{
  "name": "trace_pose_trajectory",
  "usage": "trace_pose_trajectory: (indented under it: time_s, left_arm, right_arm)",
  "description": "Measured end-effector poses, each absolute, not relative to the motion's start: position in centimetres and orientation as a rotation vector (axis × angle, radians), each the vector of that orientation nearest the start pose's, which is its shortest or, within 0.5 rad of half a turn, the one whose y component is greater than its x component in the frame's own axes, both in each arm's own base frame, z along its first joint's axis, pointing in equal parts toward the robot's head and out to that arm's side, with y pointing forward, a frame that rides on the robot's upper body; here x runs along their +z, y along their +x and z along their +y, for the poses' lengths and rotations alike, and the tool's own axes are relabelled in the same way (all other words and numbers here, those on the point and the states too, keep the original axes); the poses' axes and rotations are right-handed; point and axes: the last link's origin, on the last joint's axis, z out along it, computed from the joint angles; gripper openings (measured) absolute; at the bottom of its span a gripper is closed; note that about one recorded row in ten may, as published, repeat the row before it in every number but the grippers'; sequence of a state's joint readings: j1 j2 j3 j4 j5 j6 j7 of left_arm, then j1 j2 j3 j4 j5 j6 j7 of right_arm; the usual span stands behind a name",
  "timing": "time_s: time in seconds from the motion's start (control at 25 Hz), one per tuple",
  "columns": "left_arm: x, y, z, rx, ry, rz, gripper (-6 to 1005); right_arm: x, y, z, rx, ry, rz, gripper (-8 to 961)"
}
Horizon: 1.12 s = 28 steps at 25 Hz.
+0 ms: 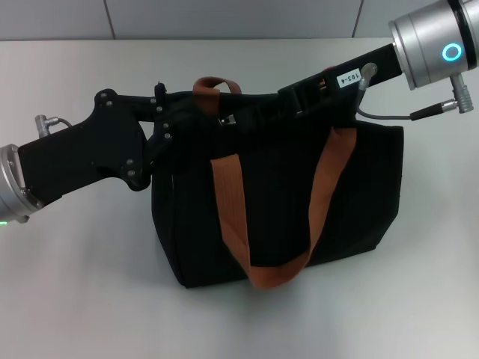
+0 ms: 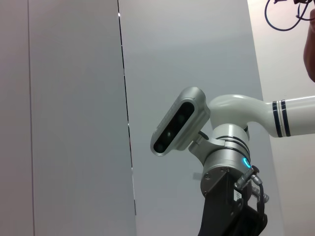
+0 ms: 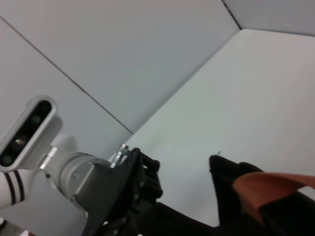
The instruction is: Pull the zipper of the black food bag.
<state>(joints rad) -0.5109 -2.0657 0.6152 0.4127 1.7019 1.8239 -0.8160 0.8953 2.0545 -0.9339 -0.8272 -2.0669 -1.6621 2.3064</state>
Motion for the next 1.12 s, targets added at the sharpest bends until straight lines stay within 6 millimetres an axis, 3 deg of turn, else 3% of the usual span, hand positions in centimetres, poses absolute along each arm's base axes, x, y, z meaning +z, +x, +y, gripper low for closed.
trace_pose_trajectory:
  time_s: [1.12]
  left_arm:
    - [1.0, -24.3, 29.8, -1.205, -2.471, -0.022, 47]
  right_arm:
    - [0.9, 10.2, 39.8, -0.054, -2.768, 1.248, -1]
